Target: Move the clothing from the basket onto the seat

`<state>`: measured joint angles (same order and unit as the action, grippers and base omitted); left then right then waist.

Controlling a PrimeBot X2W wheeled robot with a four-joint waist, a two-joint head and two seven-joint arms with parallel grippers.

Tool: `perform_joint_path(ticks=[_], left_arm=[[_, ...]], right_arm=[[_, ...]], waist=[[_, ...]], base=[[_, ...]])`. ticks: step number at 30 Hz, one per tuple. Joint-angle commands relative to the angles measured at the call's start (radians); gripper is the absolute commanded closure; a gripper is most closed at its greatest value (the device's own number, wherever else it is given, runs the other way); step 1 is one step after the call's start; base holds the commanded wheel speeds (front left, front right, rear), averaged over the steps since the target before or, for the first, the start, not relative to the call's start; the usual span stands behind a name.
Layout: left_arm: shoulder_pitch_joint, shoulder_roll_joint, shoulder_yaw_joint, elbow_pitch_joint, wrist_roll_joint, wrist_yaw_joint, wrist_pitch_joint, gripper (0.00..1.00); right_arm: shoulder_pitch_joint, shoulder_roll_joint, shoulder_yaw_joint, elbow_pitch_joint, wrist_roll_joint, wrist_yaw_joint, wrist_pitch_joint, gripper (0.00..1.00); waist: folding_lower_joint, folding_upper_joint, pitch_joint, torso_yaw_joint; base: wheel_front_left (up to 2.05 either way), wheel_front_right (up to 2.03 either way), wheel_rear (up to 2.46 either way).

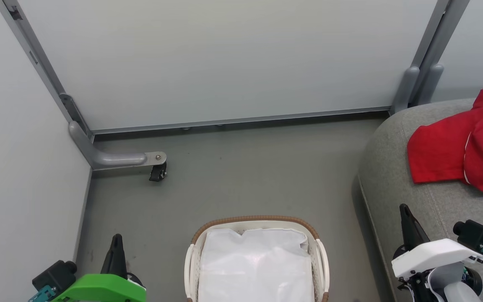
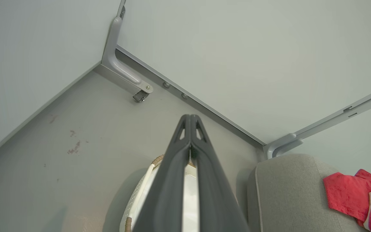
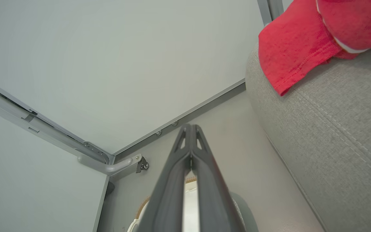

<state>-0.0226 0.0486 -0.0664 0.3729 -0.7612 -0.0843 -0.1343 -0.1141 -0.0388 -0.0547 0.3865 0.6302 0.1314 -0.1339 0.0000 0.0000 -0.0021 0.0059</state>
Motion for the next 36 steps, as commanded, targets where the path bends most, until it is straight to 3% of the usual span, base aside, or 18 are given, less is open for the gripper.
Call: perform_joint_path(ticks=[1, 36], left_arm=[[-0.034, 0.002, 0.009, -0.019, -0.035, -0.006, 0.007, 1.0], [-0.063, 0.002, 0.091, -0.072, -0.418, -0.026, 0.121, 1.0]], right_arm=[[-0.008, -0.006, -0.005, -0.022, 0.036, 0.0, 0.008, 1.0], [-0.001, -0.01, -0.031, -0.081, 0.479, -0.001, 0.121, 1.0]], waist=[[0.0, 0.0, 0.0, 0.0], [0.0, 0.0, 0.002, -0.002]], base=[[0.0, 0.0, 0.0], [0.0, 0.0, 0.0]])
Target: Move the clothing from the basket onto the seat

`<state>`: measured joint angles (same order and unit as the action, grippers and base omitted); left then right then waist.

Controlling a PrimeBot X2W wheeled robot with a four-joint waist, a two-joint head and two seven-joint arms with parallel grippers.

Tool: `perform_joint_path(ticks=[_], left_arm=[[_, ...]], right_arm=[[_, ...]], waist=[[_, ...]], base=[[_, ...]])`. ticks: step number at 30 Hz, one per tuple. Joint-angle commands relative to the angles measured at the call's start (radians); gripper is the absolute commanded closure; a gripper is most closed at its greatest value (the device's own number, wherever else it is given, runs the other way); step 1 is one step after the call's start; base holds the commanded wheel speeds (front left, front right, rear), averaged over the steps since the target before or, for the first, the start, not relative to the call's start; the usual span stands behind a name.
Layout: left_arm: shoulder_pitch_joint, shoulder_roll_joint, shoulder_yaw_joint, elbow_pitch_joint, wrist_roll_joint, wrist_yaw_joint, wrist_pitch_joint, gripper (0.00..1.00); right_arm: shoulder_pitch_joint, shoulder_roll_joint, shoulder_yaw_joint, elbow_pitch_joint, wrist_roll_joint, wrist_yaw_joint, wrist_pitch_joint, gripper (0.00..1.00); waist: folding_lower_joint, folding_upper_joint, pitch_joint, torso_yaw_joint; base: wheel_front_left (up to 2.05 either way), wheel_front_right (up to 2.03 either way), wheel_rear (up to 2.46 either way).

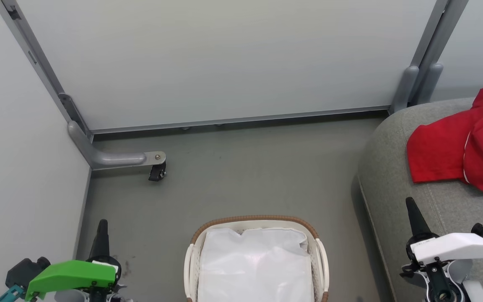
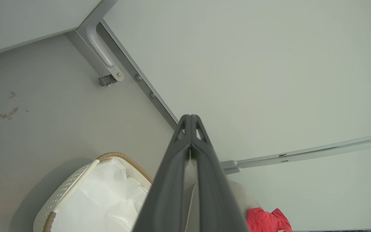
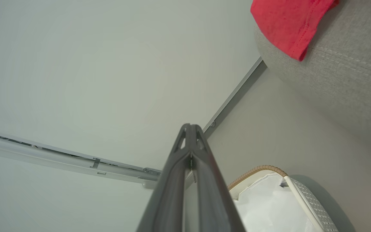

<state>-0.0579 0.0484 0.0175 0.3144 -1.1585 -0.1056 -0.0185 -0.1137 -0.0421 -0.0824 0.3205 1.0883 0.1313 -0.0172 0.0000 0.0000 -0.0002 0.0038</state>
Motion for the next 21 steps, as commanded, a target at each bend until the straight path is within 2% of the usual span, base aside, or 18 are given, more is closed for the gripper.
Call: perform_joint_path(ticks=[1, 21], left_arm=[[-0.029, 0.002, 0.009, -0.015, -0.027, -0.005, 0.008, 1.0], [-0.041, 0.003, 0.044, -0.038, -0.196, -0.014, 0.057, 1.0]], right_arm=[[-0.002, -0.007, -0.004, -0.016, 0.031, 0.0, 0.007, 1.0], [0.002, -0.008, -0.016, -0.041, 0.224, 0.0, 0.056, 1.0]], waist=[[0.0, 0.0, 0.0, 0.0], [0.0, 0.0, 0.001, -0.001]], base=[[0.0, 0.0, 0.0], [0.0, 0.0, 0.0]])
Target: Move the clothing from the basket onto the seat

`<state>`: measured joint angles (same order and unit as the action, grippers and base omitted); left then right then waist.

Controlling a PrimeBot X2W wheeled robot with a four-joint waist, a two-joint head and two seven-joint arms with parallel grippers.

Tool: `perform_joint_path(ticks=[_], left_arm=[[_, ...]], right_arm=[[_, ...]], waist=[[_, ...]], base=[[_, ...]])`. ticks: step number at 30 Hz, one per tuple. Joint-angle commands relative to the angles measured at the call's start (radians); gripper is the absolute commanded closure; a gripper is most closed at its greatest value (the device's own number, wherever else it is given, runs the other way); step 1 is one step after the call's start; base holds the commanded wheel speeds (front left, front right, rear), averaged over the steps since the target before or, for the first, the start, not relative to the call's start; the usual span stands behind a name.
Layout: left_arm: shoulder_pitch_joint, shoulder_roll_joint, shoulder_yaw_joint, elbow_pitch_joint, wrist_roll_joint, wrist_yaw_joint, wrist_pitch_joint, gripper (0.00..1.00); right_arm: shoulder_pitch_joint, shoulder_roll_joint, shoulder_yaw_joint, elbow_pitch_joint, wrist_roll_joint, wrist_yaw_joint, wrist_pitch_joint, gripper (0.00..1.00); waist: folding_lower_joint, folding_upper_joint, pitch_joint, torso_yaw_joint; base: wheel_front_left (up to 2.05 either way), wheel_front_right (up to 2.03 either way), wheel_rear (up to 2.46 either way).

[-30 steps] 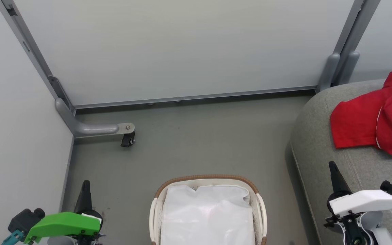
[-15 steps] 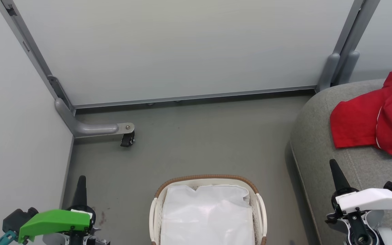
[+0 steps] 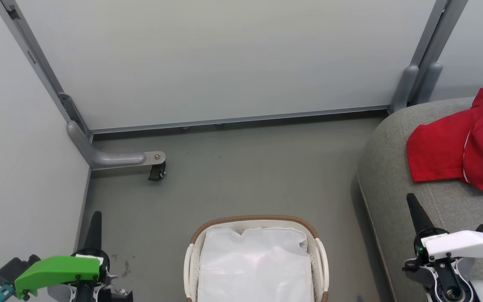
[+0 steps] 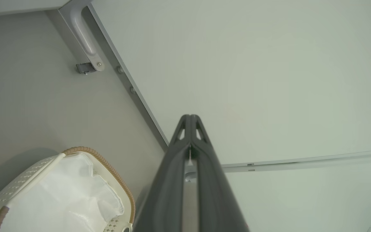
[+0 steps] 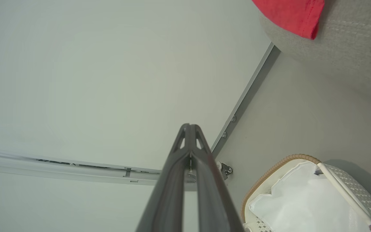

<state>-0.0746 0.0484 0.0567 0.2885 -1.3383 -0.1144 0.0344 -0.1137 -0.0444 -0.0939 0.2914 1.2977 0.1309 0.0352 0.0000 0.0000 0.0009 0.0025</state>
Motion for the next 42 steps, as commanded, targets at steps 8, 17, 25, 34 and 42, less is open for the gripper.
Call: perform_joint_path(ticks=[8, 17, 25, 34, 42], left_arm=[[-0.027, 0.003, 0.018, -0.019, -0.075, -0.009, 0.022, 1.0], [-0.034, 0.003, 0.031, -0.027, -0.138, -0.011, 0.041, 1.0], [-0.034, 0.003, 0.042, -0.035, -0.189, -0.014, 0.056, 1.0], [-0.039, 0.003, 0.054, -0.042, -0.244, -0.018, 0.072, 1.0], [-0.039, 0.003, 0.061, -0.045, -0.277, -0.02, 0.083, 1.0]], right_arm=[[0.004, -0.007, -0.009, -0.021, 0.082, 0.0, 0.021, 1.0], [0.005, -0.007, -0.013, -0.03, 0.156, 0.0, 0.041, 1.0], [0.007, -0.008, -0.016, -0.038, 0.215, 0.0, 0.056, 1.0], [0.009, -0.008, -0.02, -0.045, 0.279, 0.0, 0.072, 1.0], [0.01, -0.009, -0.022, -0.05, 0.317, 0.0, 0.082, 1.0]], waist=[[0.0, 0.0, 0.0, 0.0], [0.0, 0.0, 0.001, -0.001], [0.0, 0.0, 0.001, -0.002], [0.0, 0.0, 0.002, -0.002], [0.0, 0.0, 0.002, -0.002]], base=[[0.0, 0.0, 0.0], [0.0, 0.0, 0.0], [0.0, 0.0, 0.0], [0.0, 0.0, 0.0], [0.0, 0.0, 0.0]])
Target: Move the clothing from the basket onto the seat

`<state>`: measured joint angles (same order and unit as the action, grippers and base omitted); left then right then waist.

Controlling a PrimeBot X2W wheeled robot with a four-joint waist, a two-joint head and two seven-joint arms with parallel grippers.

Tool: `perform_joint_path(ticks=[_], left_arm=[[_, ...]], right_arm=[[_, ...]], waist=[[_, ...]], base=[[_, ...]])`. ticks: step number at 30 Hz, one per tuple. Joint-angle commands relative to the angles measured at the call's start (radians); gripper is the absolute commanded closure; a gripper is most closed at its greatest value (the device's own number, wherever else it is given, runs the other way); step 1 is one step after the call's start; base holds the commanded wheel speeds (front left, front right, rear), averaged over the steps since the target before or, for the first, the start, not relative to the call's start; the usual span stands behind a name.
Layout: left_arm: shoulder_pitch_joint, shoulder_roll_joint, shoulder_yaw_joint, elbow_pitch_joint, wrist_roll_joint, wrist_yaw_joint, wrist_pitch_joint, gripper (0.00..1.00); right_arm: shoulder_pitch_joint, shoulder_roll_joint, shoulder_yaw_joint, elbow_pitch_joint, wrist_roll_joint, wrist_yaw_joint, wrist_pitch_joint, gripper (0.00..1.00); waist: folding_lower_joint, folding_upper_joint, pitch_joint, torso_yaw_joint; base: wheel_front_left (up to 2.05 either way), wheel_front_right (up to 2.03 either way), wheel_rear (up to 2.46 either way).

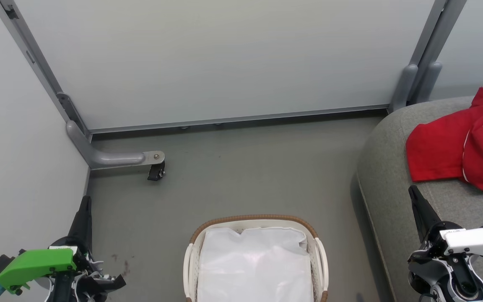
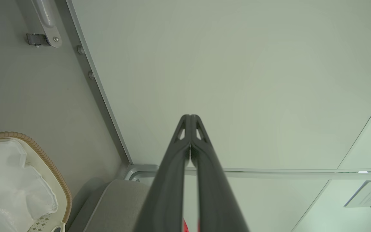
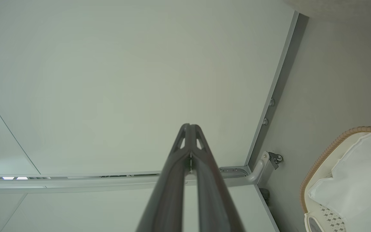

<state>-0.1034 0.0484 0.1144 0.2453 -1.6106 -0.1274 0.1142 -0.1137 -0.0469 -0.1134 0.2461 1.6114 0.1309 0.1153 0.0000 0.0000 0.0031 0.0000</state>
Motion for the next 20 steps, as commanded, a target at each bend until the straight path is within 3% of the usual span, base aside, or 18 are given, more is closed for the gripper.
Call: perform_joint_path(ticks=[1, 20], left_arm=[[-0.01, 0.003, 0.003, -0.002, -0.004, -0.007, 0.003, 1.0], [-0.01, 0.003, 0.003, -0.002, -0.004, -0.007, 0.003, 1.0]], right_arm=[[0.01, -0.006, -0.003, -0.004, 0.003, 0.0, 0.002, 1.0], [0.01, -0.006, -0.002, -0.004, 0.003, 0.0, 0.002, 1.0]], waist=[[0.0, 0.0, 0.0, 0.0], [0.0, 0.0, 0.0, 0.0]], base=[[0.0, 0.0, 0.0], [0.0, 0.0, 0.0]])
